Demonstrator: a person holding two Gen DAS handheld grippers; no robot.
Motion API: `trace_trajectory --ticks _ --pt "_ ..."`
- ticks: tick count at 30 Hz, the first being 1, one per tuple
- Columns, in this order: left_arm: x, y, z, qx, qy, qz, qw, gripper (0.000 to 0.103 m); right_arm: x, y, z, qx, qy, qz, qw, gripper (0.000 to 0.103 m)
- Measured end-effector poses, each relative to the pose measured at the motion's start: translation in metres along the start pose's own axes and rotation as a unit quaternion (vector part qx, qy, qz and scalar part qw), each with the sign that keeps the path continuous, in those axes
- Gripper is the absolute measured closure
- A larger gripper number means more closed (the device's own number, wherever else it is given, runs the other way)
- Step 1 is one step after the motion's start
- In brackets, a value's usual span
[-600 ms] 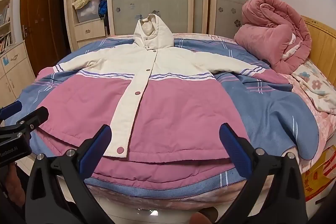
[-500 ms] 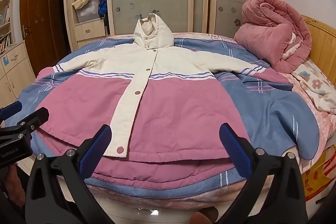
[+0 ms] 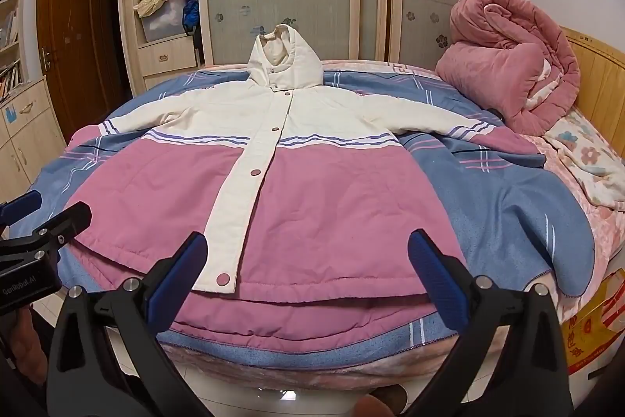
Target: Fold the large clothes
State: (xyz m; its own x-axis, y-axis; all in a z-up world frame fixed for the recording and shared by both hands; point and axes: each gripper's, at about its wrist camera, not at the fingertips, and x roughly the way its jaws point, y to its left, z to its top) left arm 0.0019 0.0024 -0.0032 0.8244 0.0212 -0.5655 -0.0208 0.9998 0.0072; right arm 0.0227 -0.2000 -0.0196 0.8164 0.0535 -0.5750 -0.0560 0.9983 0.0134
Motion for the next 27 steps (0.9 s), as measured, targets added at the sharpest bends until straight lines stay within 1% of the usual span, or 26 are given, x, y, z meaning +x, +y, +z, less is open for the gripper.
trace_trajectory --ticks 13,27 --pt "0.0015 -0.0009 -0.0008 0.002 0.002 0.002 1.0 0.002 0.0047 -0.0001 -0.004 0.002 -0.004 -0.002 1.0 0.001" --pt "-0.0013 -0.0009 -0.0027 0.001 0.002 0.002 1.0 0.002 0.0015 -0.0022 0.0008 0.004 -0.004 -0.003 1.0 0.001"
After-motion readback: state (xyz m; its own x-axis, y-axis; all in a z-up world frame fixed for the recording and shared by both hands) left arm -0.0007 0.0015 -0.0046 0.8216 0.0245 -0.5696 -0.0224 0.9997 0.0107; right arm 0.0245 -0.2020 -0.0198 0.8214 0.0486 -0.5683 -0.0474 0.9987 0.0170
